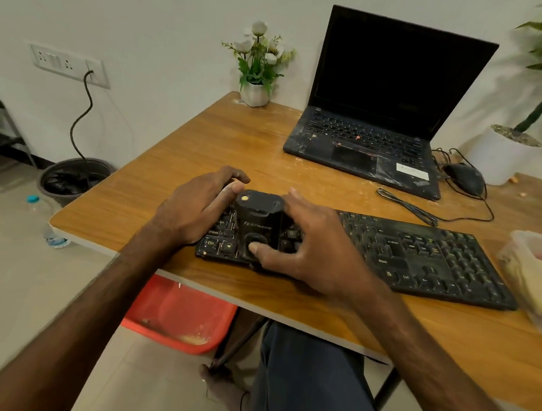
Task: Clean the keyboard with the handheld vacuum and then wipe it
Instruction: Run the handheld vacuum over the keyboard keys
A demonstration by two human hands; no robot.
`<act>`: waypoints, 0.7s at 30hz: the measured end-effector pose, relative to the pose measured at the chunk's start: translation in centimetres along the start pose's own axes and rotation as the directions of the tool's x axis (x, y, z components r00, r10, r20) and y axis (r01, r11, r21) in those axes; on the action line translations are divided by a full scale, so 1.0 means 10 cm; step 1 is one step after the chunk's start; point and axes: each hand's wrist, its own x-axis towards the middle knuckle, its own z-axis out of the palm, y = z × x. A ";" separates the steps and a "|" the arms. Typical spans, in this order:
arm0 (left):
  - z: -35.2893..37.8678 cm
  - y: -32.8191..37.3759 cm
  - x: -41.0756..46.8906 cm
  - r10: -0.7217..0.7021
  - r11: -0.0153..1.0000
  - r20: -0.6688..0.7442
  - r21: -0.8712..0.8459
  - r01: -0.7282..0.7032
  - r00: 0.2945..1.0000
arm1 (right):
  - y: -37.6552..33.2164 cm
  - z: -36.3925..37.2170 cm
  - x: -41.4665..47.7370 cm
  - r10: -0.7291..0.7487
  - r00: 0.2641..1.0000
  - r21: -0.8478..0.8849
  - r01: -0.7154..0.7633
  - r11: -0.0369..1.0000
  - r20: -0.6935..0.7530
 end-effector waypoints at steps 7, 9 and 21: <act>0.00 -0.01 -0.01 -0.013 1.000 0.000 0.009 0.013 1.000 | 0.42 -0.27 0.21 0.112 0.958 -0.144 -0.154 0.978 -0.263; 0.00 -0.01 0.00 -0.014 1.000 0.000 0.009 0.014 1.000 | 0.38 -0.23 0.17 0.119 0.965 -0.088 -0.143 0.986 -0.233; 0.00 -0.02 0.00 -0.009 1.000 -0.001 0.010 0.009 1.000 | 0.39 -0.05 0.34 0.251 0.935 0.195 -0.205 0.959 -0.252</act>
